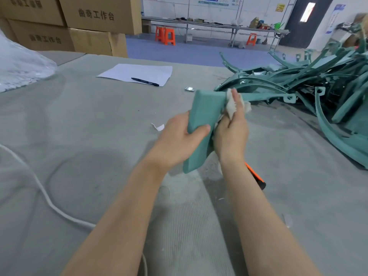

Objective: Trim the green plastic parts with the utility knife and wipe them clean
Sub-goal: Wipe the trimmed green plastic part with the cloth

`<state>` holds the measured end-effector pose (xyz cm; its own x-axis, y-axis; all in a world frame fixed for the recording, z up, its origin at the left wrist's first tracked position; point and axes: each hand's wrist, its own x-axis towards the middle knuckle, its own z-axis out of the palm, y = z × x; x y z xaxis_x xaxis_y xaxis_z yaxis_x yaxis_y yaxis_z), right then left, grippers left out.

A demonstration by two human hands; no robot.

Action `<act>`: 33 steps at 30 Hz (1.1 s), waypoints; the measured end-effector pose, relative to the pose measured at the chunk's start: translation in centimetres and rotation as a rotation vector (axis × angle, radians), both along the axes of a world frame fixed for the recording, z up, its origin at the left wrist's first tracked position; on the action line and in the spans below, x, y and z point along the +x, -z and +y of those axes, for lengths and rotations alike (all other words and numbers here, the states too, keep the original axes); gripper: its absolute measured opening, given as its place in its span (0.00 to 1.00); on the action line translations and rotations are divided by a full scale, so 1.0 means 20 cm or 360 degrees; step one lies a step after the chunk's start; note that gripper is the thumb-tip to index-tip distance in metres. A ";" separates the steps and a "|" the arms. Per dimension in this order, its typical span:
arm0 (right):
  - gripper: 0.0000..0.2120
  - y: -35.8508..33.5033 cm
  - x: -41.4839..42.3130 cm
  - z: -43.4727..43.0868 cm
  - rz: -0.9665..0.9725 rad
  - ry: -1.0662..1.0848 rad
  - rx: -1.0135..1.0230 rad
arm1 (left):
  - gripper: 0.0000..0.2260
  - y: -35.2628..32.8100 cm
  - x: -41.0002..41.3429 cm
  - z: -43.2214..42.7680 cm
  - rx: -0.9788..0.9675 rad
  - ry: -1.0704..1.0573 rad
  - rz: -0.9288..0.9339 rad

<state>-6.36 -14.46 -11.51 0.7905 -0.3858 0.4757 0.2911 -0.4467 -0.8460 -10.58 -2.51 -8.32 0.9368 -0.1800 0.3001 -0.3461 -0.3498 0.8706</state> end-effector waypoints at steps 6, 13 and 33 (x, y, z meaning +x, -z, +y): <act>0.19 -0.01 0.05 -0.05 0.0070 0.0074 0.0552 | 0.08 0.01 -0.03 -0.06 0.0409 0.0016 -0.0208; 0.13 -0.02 0.09 -0.19 0.0179 0.0138 0.1349 | 0.17 -0.03 -0.07 -0.03 0.0791 0.0085 -0.0386; 0.20 -0.02 -0.01 -0.01 0.0351 -0.0383 0.0518 | 0.08 0.04 0.09 0.10 -0.0948 -0.0331 0.0274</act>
